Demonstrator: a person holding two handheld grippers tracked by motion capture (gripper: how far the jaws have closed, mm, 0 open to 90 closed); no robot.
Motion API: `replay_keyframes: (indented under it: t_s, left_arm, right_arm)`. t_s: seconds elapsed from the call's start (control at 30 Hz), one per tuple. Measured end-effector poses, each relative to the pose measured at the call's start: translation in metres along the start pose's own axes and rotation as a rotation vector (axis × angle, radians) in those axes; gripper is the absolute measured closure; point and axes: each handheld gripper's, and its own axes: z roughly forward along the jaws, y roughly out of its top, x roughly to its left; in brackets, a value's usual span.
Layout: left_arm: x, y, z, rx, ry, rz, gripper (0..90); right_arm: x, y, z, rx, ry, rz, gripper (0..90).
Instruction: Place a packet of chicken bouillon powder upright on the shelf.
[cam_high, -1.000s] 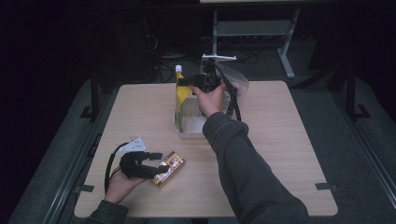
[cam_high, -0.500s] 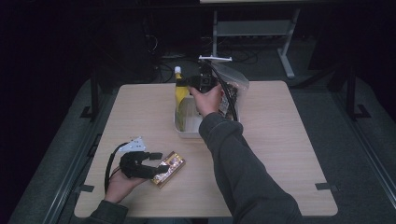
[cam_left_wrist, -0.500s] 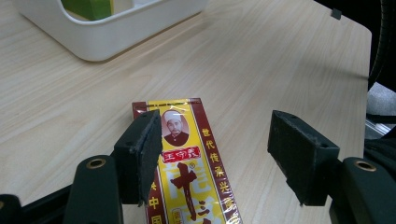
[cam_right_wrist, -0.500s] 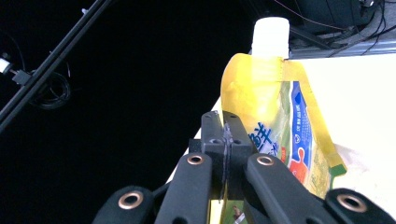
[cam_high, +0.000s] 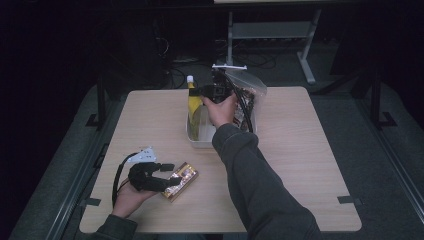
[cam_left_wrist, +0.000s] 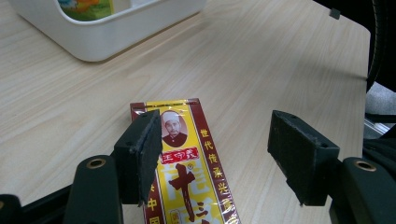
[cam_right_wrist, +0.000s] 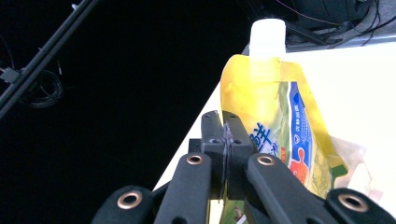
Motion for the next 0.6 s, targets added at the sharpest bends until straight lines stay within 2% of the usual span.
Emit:
replay_keyframes:
  t_s: [0.17,0.27,0.47,0.6]
  left_arm:
    - [0.000,0.000,0.000,-0.003,0.000,-0.004,34.5]
    - [0.000,0.000,0.000,-0.002,0.003,-0.001,34.4]
    - [0.000,0.000,0.000,0.008,0.018,0.005,32.8]
    - [-0.001,-0.001,0.001,0.014,0.025,0.005,32.1]
  right_arm:
    - [-0.002,-0.004,0.005,0.020,-0.015,0.001,86.6]
    - [-0.003,-0.005,0.005,0.020,-0.007,0.004,84.9]
    - [0.000,-0.003,-0.004,0.022,0.005,0.006,74.9]
    - [0.002,-0.002,-0.009,0.029,0.008,-0.005,73.1]
